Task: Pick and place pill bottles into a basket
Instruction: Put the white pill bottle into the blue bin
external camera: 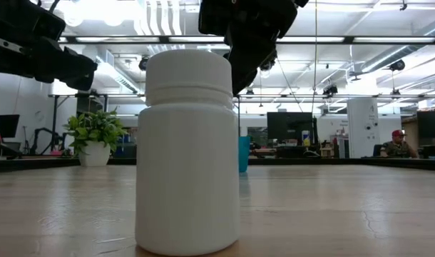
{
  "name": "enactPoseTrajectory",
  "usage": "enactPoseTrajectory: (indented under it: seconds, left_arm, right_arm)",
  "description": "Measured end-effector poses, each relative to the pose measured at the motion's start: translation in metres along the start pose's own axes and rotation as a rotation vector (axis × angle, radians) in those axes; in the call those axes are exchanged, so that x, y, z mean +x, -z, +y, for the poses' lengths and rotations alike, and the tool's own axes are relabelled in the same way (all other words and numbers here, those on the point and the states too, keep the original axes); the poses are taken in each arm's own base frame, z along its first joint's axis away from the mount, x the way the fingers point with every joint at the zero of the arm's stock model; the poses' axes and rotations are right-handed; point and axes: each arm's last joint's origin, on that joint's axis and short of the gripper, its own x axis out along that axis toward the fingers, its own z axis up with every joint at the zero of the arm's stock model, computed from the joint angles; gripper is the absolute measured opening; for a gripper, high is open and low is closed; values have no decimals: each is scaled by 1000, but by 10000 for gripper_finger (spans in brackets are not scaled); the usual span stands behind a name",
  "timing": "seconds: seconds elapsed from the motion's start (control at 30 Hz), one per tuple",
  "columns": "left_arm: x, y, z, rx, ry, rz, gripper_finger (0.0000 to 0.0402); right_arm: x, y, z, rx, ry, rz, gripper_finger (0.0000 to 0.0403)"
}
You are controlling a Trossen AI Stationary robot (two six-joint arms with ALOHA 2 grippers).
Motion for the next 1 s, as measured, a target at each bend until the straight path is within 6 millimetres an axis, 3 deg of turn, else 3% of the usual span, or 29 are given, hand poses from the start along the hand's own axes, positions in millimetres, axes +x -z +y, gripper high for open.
enactPoseTrajectory:
  seconds: [0.47, 1.0]
  left_arm:
    - [0, 0, 0, -3, 1, 3, 0]
    - [0, 2, 0, -29, 2, 13, 0]
  right_arm:
    - [0, 0, 2, 0, 20, 2, 322]
    - [1, 2, 16, -58, -7, 5, 329]
